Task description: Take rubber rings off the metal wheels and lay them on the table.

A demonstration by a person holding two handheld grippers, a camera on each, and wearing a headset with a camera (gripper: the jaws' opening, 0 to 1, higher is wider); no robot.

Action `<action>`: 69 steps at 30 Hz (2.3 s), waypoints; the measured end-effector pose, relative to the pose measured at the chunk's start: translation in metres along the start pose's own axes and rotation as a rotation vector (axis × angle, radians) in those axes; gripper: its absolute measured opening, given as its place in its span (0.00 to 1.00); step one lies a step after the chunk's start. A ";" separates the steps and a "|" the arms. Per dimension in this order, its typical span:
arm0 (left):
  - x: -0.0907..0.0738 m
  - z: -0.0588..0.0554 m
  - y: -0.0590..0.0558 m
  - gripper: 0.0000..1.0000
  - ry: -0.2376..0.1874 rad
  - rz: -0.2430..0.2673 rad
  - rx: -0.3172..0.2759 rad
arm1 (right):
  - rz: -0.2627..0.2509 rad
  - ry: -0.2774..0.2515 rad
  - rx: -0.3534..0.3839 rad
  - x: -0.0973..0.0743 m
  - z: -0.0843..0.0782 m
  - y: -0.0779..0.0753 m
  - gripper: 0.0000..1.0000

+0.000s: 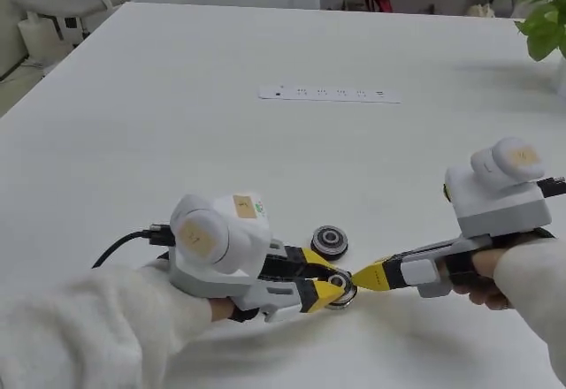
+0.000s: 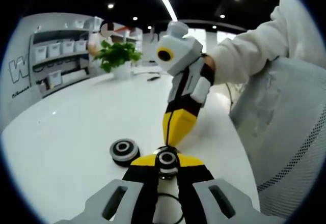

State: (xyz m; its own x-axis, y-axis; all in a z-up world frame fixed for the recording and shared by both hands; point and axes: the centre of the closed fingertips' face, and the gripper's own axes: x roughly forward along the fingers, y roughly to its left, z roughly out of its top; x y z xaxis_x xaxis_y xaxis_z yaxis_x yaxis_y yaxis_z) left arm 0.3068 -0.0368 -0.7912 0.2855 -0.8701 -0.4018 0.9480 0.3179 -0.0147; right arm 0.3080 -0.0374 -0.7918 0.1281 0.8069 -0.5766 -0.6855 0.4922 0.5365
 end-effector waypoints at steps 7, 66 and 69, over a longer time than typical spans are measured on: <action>0.000 0.000 0.000 0.14 -0.003 -0.002 -0.004 | 0.006 -0.003 -0.007 0.000 0.001 0.001 0.00; -0.017 0.030 -0.007 0.34 0.024 -0.030 0.099 | 0.014 -0.093 0.021 -0.010 0.021 0.006 0.00; -0.023 0.035 -0.005 0.45 0.014 -0.027 0.098 | 0.015 -0.110 0.027 -0.012 0.024 0.006 0.00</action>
State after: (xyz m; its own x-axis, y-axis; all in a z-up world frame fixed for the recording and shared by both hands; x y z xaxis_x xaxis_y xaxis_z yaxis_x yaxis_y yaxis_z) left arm 0.3003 -0.0314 -0.7495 0.2588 -0.8721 -0.4152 0.9646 0.2557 0.0642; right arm 0.3195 -0.0363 -0.7666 0.1970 0.8447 -0.4976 -0.6685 0.4870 0.5620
